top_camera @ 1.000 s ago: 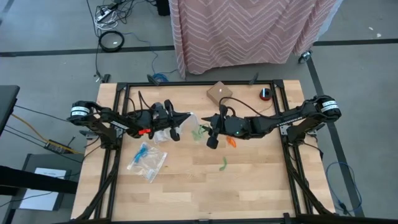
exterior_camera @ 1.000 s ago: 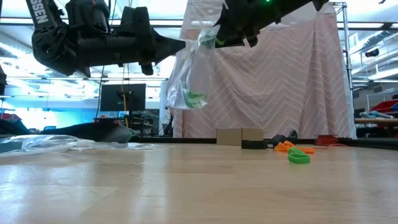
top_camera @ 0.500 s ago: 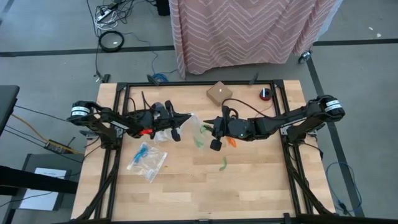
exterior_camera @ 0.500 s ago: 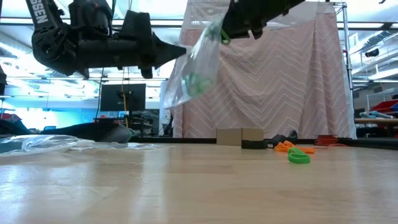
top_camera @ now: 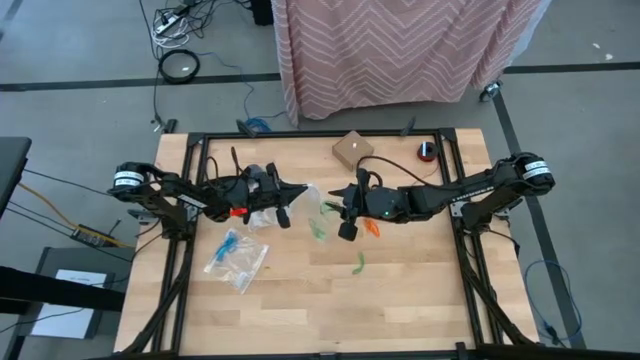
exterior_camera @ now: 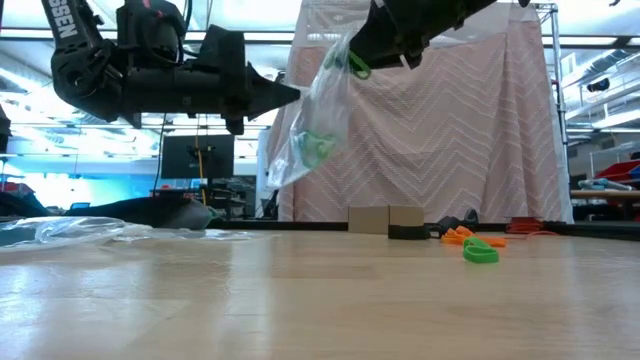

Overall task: Sort rubber bands
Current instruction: Put the green rubber band into the transparent zip bag

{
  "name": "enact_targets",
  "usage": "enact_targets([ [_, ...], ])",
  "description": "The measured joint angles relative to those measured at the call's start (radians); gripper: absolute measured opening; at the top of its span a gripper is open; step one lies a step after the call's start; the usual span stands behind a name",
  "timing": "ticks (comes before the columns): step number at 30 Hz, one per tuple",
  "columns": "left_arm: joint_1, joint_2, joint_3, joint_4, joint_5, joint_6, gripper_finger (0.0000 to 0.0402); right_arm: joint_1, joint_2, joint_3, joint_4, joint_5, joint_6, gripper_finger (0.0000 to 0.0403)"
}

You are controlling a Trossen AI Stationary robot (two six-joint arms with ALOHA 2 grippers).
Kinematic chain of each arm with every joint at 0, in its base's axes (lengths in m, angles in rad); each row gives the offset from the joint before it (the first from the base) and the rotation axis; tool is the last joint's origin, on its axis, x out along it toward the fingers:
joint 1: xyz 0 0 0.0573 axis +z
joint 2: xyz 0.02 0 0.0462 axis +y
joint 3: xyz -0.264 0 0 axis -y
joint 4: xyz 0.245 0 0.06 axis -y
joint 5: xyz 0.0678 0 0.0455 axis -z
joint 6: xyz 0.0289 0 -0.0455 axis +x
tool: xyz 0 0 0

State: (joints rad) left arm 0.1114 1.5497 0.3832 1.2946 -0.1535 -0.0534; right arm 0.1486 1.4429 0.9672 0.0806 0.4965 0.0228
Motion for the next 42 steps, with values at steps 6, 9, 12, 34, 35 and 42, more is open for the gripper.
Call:
enact_targets([
  [6, 0.000, 0.000, 0.000, -0.010, 0.000, 0.020, 0.0004, 0.000, 0.000, 0.000, -0.018, -0.003, -0.025, 0.0077],
  [9, 0.000, 0.000, 0.000, -0.005, 0.000, 0.024, 0.0004, 0.000, 0.000, 0.000, -0.044, -0.025, -0.022, 0.0022],
  [12, 0.000, 0.000, 0.000, -0.005, 0.000, 0.023, 0.0004, 0.000, 0.000, 0.000, -0.054, -0.011, -0.019, 0.0010],
  [34, 0.000, 0.000, -0.009, -0.016, 0.034, 0.026, 0.0003, -0.030, -0.003, 0.000, -0.181, 0.123, -0.046, 0.0001],
  [35, 0.000, 0.000, -0.009, -0.015, 0.035, 0.026, 0.0003, -0.040, -0.003, 0.000, -0.180, 0.107, -0.048, 0.0001],
  [42, 0.000, 0.000, -0.009, -0.015, 0.035, 0.025, 0.0003, -0.087, -0.003, 0.000, -0.180, 0.017, -0.059, 0.0000],
])
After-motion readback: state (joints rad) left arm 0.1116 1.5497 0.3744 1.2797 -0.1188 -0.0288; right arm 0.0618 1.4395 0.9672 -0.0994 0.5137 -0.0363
